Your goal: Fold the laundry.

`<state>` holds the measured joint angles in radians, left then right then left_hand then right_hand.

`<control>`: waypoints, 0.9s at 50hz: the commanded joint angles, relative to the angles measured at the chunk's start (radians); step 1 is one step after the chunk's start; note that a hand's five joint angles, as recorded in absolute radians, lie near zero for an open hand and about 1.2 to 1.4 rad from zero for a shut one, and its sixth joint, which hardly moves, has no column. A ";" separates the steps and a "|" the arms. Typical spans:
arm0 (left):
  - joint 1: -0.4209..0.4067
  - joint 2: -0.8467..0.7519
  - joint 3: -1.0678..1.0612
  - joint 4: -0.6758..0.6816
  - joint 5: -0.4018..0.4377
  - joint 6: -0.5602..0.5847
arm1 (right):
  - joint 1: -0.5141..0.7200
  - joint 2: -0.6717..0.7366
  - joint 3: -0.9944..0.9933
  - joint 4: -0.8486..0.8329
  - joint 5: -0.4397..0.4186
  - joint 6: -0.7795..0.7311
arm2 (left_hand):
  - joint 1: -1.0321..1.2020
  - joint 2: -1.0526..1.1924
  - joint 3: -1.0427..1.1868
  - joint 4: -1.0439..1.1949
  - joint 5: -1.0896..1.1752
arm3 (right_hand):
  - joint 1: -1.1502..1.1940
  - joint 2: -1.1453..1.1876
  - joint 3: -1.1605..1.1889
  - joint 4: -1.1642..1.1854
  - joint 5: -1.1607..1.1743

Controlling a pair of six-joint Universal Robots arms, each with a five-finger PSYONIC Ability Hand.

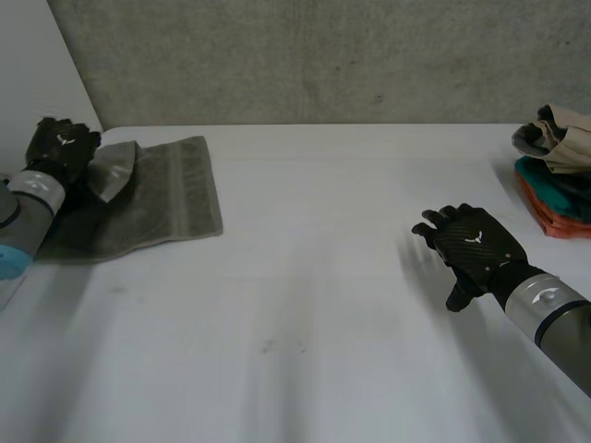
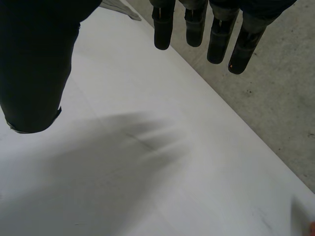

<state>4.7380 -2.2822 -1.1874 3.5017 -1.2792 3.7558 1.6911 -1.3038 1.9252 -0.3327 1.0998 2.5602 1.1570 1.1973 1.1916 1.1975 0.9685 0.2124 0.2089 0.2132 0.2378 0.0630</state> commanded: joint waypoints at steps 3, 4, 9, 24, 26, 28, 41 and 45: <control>-0.340 0.176 0.043 -0.012 -0.011 -0.258 | -0.005 0.000 -0.014 -0.002 0.041 0.002 | 0.239 0.199 0.205 0.199 0.253 | -0.038 -0.034 -0.039 -0.063 -0.063; -0.370 0.187 0.054 -0.012 -0.012 -0.269 | -0.010 0.000 -0.017 -0.002 0.064 0.003 | 0.239 0.199 0.205 0.199 0.253 | -0.038 -0.034 -0.039 -0.063 -0.063; -0.564 0.190 0.075 -0.010 -0.011 -0.321 | -0.031 -0.003 -0.040 -0.002 0.143 0.024 | 0.239 0.199 0.205 0.199 0.253 | -0.038 -0.034 -0.039 -0.063 -0.063; -0.905 -0.108 0.104 0.134 -0.043 -0.330 | -0.085 -0.008 -0.072 0.000 0.204 0.115 | -0.982 -1.023 -1.017 -1.023 -0.969 | -0.038 -0.034 -0.039 -0.063 -0.063; -0.914 -0.097 0.095 0.135 -0.061 -0.330 | -0.093 -0.008 -0.074 -0.002 0.210 0.115 | -0.955 -0.996 -0.990 -0.996 -0.941 | -0.038 -0.034 -0.039 -0.063 -0.063; -0.915 -0.076 0.085 0.135 -0.078 -0.332 | -0.096 -0.009 -0.077 0.001 0.213 0.117 | -0.961 -1.001 -0.996 -1.002 -0.947 | -0.038 -0.034 -0.039 -0.063 -0.063; -0.552 0.253 -0.179 0.048 -0.175 -0.307 | -0.053 -0.025 -0.116 0.246 0.215 0.081 | -0.891 -0.931 -0.925 -0.931 -0.877 | -0.038 -0.034 -0.039 -0.063 -0.063; -0.393 0.215 -0.163 -0.019 -0.134 -0.303 | -0.016 -0.037 -0.132 0.431 0.209 0.083 | -0.841 -0.881 -0.875 -0.881 -0.827 | -0.038 -0.034 -0.039 -0.063 -0.063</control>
<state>4.1333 -2.0633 -1.3379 3.5653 -1.4559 3.4471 1.6310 -1.3266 1.8155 -0.1222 1.3118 2.6474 0.2144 0.2311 0.2346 0.2283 0.0491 0.2124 0.2089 0.2132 0.2378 0.0630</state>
